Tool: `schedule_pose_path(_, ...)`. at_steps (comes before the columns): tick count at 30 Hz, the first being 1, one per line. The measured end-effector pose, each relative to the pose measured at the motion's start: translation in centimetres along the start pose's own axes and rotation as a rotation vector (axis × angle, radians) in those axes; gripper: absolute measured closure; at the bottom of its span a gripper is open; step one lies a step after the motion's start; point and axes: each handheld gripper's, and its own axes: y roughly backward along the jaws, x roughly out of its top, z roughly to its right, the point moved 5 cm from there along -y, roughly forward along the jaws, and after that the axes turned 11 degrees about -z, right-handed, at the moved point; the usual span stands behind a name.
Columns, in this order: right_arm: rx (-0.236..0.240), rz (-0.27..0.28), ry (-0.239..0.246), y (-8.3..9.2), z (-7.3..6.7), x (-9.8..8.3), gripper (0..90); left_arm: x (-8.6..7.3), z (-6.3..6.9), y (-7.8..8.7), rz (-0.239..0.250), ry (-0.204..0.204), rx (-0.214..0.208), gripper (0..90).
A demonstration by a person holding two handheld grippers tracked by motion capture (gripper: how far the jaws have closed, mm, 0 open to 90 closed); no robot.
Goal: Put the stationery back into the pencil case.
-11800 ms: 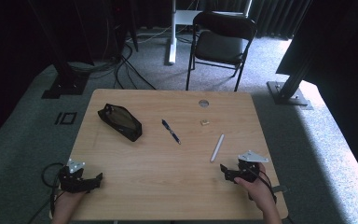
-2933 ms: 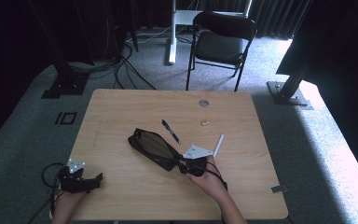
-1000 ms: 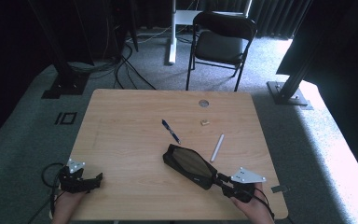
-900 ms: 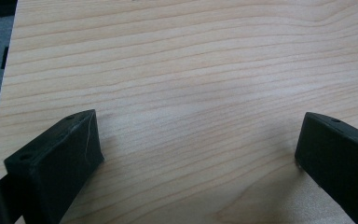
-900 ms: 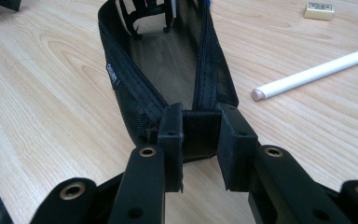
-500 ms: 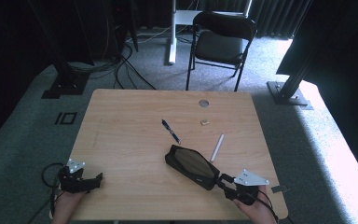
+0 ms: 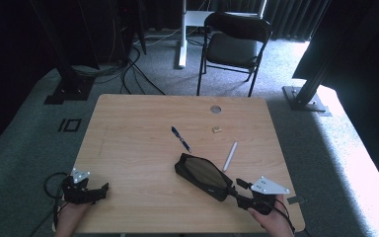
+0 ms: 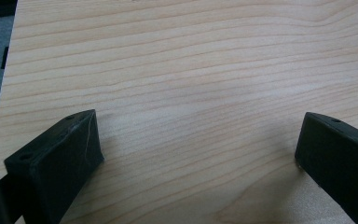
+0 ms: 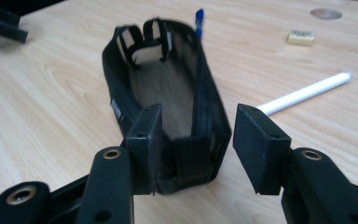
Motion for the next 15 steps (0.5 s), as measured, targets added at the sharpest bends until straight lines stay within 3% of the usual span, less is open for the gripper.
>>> schedule_pose_path(7,-0.032,0.065,-0.024,0.5,0.5,1.4,50.0,0.0,0.0,0.0,0.000,0.000,0.000,0.6)
schedule_pose_path(15,-0.107,0.103,-0.065,0.1,2.3,2.8,50.9,0.0,0.0,0.0,0.000,0.000,0.000,0.6)
